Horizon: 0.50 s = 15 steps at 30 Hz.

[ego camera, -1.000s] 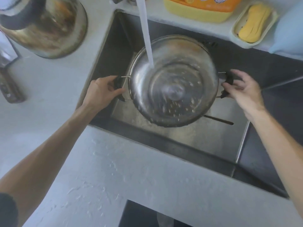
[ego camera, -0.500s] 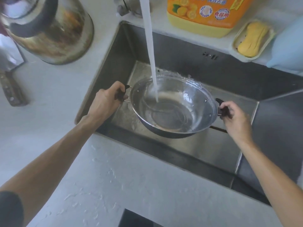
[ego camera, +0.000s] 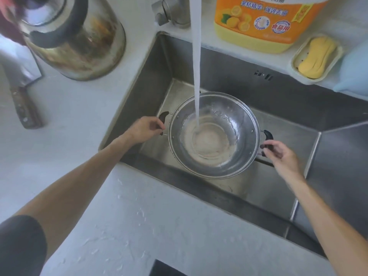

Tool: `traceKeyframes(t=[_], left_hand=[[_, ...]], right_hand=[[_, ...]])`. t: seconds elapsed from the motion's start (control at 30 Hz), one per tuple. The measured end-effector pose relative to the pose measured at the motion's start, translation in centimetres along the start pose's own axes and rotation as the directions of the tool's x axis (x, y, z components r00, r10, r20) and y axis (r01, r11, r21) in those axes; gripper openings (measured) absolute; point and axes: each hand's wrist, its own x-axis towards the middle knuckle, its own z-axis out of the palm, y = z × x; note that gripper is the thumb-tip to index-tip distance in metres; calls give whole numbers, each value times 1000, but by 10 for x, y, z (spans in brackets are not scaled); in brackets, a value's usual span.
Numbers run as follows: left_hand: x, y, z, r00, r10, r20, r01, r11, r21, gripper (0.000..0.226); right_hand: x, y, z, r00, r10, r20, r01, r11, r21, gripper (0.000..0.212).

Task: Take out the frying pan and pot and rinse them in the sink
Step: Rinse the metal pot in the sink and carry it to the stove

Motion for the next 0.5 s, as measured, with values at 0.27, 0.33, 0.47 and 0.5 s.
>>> traceKeyframes(t=[0.27,0.33,0.47,0.5], left_hand=[[15,-10,5,987,-80,137,43,965,258,12],[15,0,-6,994,-69,88,45,968,249,23],[7,59,-54,836,197,-512,-275,958,-82,33],[7,73,-65,770,223,-598,-355,928,-111,35]], right_hand=[[4,22,12,998,64,-11,-65,998,-4,39],[5,23,12,998,62,-12,-62,998,11,38],[6,24,10,997,79,-10,-79,997,-7,36],[7,24,10,997,79,-14,-79,997,-11,36]])
